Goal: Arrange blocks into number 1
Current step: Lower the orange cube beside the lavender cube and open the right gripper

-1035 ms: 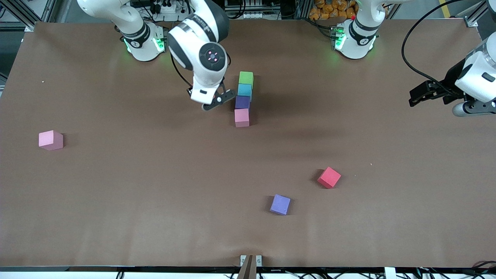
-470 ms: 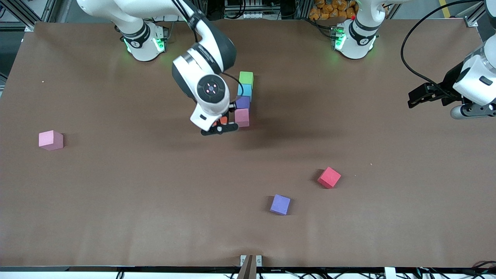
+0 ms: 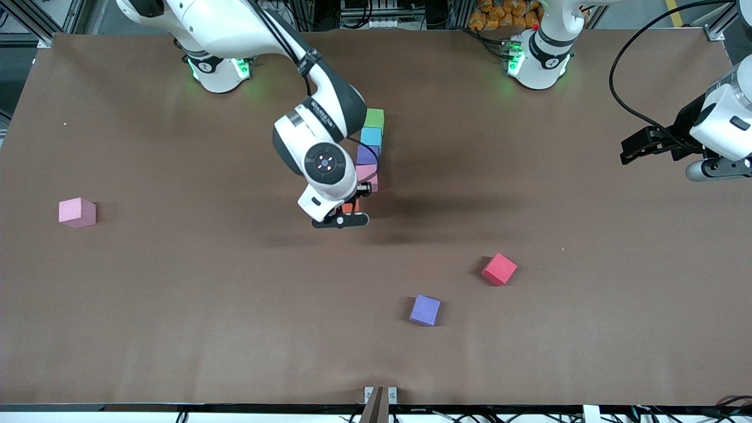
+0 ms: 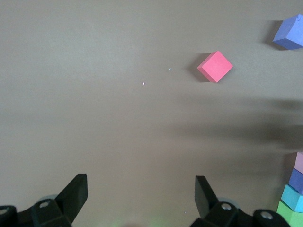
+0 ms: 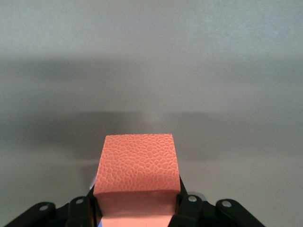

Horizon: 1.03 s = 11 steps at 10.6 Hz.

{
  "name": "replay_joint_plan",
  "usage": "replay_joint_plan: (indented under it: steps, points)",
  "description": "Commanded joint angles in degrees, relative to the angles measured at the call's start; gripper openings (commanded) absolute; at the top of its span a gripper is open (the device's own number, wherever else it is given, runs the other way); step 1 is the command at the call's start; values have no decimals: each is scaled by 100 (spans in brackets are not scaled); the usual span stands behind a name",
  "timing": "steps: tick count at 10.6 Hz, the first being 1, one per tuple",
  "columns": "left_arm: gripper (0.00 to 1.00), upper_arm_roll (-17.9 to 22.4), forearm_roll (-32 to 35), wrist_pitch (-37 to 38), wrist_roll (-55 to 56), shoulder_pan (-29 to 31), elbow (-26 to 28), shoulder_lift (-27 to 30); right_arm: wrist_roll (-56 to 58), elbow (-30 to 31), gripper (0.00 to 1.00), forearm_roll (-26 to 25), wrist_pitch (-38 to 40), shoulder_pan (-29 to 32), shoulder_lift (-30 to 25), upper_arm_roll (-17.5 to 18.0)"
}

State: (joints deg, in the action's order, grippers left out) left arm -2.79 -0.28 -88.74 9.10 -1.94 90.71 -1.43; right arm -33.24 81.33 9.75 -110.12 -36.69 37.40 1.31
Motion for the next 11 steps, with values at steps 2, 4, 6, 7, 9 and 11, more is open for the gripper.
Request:
replay_joint_plan:
  steps: [2,4,6,7,9,11]
  points:
    - [100,-19,90,6,-110,10,-88,-33,-182,-223,0,281,-272,145,346,62]
    - [100,-19,81,-3,-101,9,-88,-33,-253,-223,0,465,-334,145,460,62]
    - [100,-19,81,-12,-101,9,-88,-33,-262,-232,0,466,-334,101,566,53]
    - [100,-19,81,-38,-101,9,-80,-33,-201,-232,0,466,-430,66,601,62]
    - [100,-19,81,-47,-101,9,-80,-33,-209,-258,0,457,-563,39,715,62]
    - [100,-19,81,-47,-101,18,-80,-33,-296,-363,0,466,-563,30,803,62]
